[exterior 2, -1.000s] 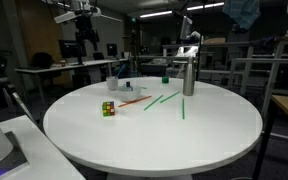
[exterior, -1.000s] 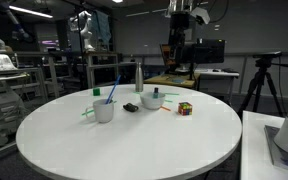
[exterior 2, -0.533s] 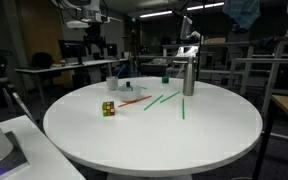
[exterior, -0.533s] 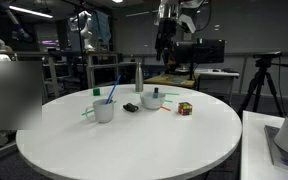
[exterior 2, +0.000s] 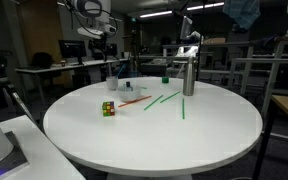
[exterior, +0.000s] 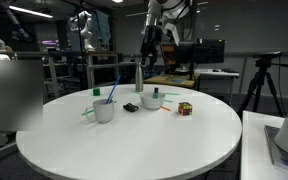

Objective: Take the pen from the white cup and put it on the table

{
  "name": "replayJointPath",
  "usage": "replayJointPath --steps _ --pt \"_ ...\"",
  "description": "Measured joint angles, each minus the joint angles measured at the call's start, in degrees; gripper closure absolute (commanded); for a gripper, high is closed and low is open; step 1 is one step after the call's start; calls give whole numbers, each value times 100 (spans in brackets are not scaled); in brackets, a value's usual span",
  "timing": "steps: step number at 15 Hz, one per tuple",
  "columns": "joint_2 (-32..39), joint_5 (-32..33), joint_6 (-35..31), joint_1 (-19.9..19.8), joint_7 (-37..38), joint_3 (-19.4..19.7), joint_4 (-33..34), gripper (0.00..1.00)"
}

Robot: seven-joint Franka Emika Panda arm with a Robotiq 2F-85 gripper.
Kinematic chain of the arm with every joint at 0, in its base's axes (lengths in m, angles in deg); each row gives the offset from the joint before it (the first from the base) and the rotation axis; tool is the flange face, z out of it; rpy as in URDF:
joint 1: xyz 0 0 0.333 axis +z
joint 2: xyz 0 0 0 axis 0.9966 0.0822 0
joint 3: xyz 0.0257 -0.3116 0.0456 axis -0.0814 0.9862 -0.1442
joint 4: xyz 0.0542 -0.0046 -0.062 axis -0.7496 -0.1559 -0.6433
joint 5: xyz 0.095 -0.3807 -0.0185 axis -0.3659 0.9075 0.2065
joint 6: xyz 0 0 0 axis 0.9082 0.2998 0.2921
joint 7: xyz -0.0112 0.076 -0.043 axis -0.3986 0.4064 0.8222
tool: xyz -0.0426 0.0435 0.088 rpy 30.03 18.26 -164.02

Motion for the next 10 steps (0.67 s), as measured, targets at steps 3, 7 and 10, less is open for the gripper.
replayJointPath --steps 3,7,10 --pt "394 -233 0 -2 -376 -63 314 0" --pt "965 -242 1 -20 -576 -131 818 0" --pt "1424 -238 2 -71 -627 -164 1238 0"
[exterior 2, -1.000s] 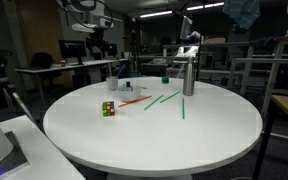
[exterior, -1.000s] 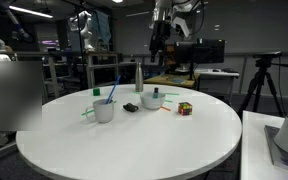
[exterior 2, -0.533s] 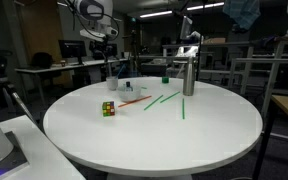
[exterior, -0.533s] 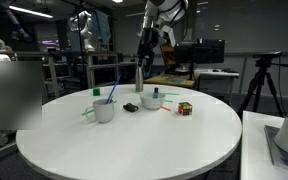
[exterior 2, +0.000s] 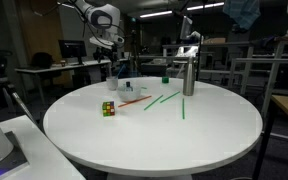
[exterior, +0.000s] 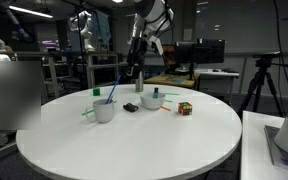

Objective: Take the pen from the white cup and put it on the table

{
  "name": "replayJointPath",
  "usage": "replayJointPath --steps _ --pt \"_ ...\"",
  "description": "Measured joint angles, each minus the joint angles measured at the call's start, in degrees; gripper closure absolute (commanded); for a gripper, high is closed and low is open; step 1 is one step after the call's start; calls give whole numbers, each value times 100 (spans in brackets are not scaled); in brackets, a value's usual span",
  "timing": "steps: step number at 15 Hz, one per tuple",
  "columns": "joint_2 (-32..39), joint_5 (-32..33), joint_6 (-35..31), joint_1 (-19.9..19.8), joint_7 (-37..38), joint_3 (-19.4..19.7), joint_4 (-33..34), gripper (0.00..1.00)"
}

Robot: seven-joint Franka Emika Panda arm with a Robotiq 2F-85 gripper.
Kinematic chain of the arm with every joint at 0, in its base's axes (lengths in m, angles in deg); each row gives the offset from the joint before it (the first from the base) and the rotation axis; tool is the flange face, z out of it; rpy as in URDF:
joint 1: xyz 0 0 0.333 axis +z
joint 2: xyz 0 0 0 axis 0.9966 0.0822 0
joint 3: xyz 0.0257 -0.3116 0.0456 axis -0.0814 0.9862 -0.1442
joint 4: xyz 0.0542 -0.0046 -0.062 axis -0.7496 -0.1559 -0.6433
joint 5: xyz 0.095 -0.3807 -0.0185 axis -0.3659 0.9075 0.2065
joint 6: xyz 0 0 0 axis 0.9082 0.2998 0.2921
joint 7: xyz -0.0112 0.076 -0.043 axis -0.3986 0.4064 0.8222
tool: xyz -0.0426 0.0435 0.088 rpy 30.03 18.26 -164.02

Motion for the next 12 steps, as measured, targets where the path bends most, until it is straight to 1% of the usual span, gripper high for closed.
replayJointPath --steps 4,12 --pt "590 23 0 -105 115 -39 565 0" --pt "1466 104 3 -134 1138 -50 1602 0"
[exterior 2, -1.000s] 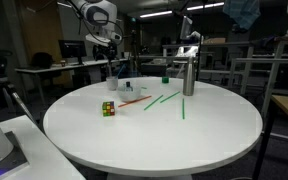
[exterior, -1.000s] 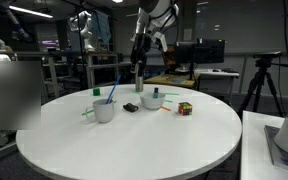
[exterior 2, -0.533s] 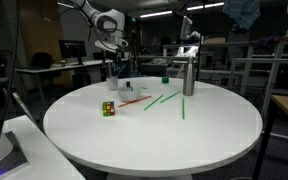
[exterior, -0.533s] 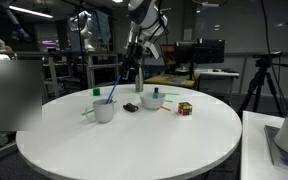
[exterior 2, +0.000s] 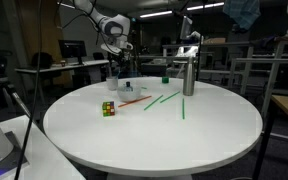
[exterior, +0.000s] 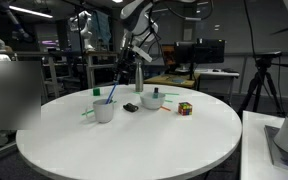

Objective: Take the pen from the white cup and put it on the table

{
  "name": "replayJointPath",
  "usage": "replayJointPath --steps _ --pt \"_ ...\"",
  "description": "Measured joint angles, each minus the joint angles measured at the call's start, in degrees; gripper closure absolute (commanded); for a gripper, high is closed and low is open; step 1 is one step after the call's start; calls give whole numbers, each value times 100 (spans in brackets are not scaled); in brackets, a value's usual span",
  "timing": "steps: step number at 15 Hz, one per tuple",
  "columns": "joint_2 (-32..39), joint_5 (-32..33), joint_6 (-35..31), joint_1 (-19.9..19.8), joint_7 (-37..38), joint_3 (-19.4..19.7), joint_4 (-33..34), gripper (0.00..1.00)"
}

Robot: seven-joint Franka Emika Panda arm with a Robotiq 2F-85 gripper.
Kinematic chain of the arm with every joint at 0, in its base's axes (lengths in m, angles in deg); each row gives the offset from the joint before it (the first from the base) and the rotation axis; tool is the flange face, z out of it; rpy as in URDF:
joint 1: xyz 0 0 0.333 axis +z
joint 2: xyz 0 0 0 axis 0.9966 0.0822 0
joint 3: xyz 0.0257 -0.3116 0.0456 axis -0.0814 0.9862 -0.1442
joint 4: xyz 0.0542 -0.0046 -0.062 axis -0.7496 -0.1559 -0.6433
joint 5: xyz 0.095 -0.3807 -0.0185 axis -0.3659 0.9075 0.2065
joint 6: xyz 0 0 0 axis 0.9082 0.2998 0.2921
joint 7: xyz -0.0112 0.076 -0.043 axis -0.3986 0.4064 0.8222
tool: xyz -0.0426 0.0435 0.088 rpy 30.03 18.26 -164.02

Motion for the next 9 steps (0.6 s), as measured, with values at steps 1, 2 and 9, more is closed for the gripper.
replayJointPath --steps 1,2,9 --pt "85 0 0 0 73 -11 114 0" --pt "159 0 1 0 129 -22 217 0" --pt "561 -1 26 -31 392 -87 589 0"
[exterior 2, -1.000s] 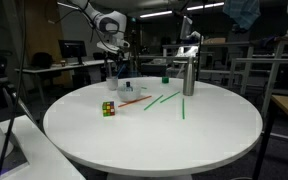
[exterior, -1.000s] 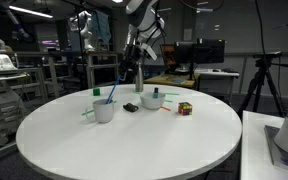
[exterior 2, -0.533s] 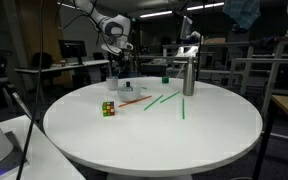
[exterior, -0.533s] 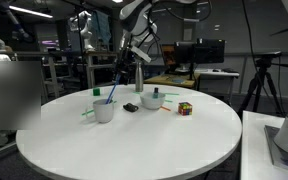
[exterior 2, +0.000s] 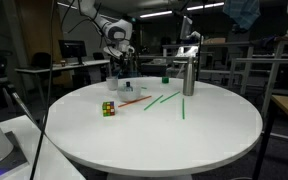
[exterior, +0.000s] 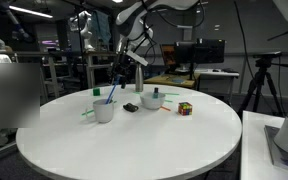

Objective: Take the pen from the white cup and put it on the table

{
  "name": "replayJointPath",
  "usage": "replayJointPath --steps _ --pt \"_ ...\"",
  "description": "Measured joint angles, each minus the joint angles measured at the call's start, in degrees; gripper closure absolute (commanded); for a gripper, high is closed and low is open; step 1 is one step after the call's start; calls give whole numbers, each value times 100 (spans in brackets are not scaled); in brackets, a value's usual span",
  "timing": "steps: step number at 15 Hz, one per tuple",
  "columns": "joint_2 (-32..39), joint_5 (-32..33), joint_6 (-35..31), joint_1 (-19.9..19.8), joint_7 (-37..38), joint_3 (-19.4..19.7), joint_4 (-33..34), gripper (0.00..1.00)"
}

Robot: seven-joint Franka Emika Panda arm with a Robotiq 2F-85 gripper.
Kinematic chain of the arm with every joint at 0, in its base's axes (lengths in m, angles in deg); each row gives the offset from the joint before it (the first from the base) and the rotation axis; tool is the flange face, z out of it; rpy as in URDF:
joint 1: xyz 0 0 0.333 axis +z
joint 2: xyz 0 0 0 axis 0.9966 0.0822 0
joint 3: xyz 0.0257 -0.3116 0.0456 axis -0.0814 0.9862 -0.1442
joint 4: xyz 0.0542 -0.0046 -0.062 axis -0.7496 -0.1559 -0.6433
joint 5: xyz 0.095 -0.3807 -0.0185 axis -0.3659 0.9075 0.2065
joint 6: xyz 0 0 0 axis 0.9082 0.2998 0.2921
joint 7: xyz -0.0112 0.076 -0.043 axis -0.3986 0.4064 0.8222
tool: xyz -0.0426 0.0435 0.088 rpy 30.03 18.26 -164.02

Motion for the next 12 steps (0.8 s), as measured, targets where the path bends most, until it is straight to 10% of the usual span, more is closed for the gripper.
replayJointPath --steps 12 --pt "51 0 10 -14 7 -32 -15 0"
